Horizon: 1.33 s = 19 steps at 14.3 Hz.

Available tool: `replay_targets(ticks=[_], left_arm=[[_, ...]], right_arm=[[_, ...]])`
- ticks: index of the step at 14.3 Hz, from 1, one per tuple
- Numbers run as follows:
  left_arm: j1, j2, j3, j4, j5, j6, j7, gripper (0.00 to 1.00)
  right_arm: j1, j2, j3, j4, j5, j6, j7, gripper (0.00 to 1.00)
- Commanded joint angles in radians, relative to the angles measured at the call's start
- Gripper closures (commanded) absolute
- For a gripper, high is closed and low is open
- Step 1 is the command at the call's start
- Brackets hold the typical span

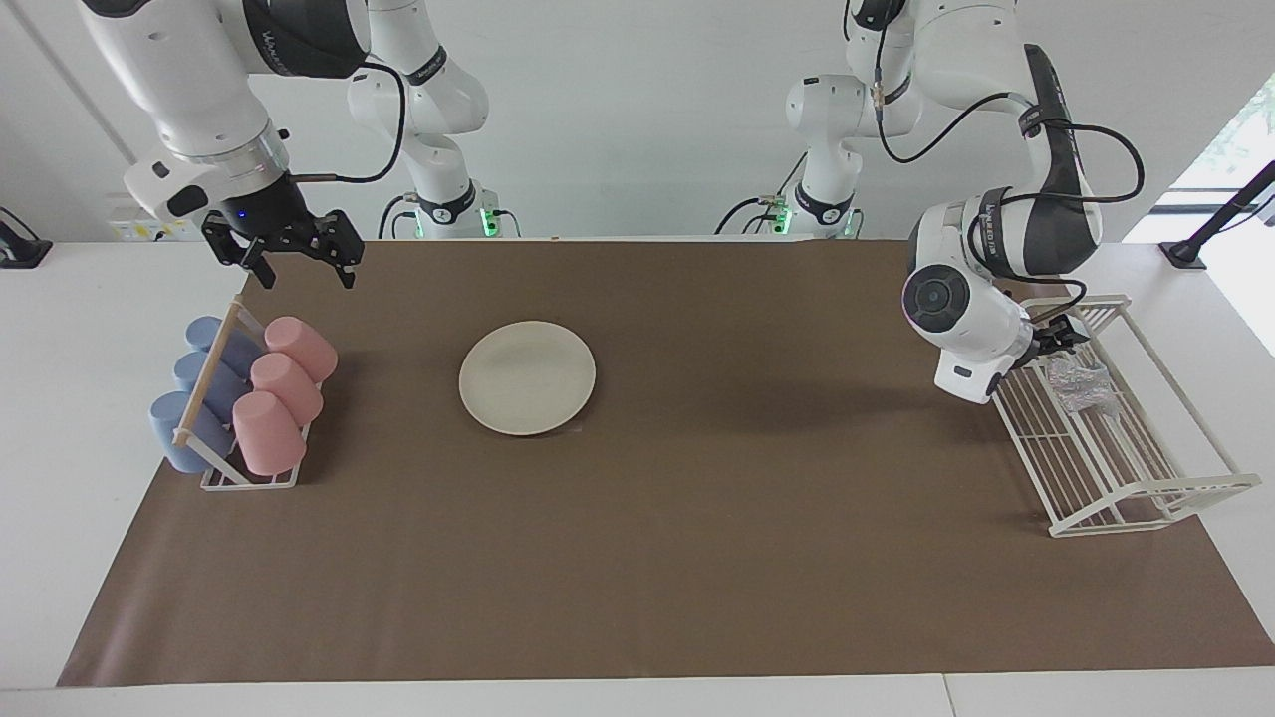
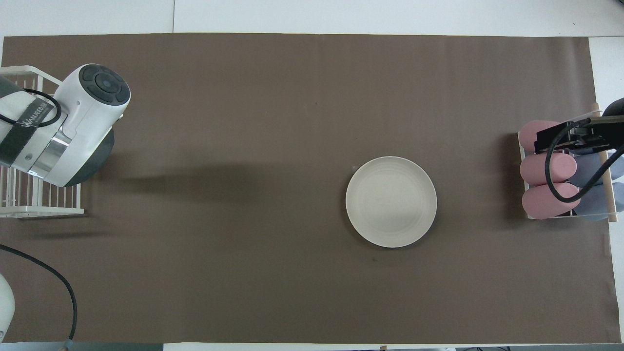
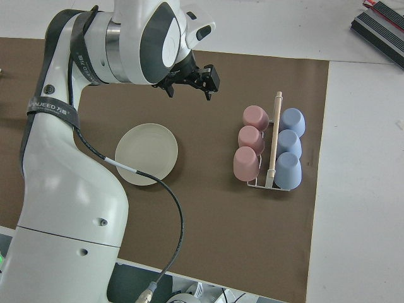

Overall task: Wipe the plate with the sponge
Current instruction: 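Move the left gripper down into the white wire basket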

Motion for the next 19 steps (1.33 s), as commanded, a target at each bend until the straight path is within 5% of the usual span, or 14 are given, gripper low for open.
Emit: replay_targets(ticks=[1,17,18,19], left_arm=[[0.013,0.027,0.003,0.017,0.054,0.033,-0.003,0.00],[0.027,0.059,0.003,0.066,0.078,0.055,0.083,0.09],[0.027,0.061,0.003,0.067,0.078,0.052,0.083,0.48],[0.027,0.059,0.003,0.070,0.078,0.047,0.085,0.99]], right_arm=[[-0.008,-0.014,0.006,-0.017,0.005,0.002,0.018,0.00],[-0.008,-0.014,0.006,-0.017,0.005,0.002,0.018,0.00],[-0.008,-0.014,0.006,-0.017,0.005,0.002,0.018,0.00],[-0.008,-0.014,0.006,-0.017,0.005,0.002,0.018,0.00]])
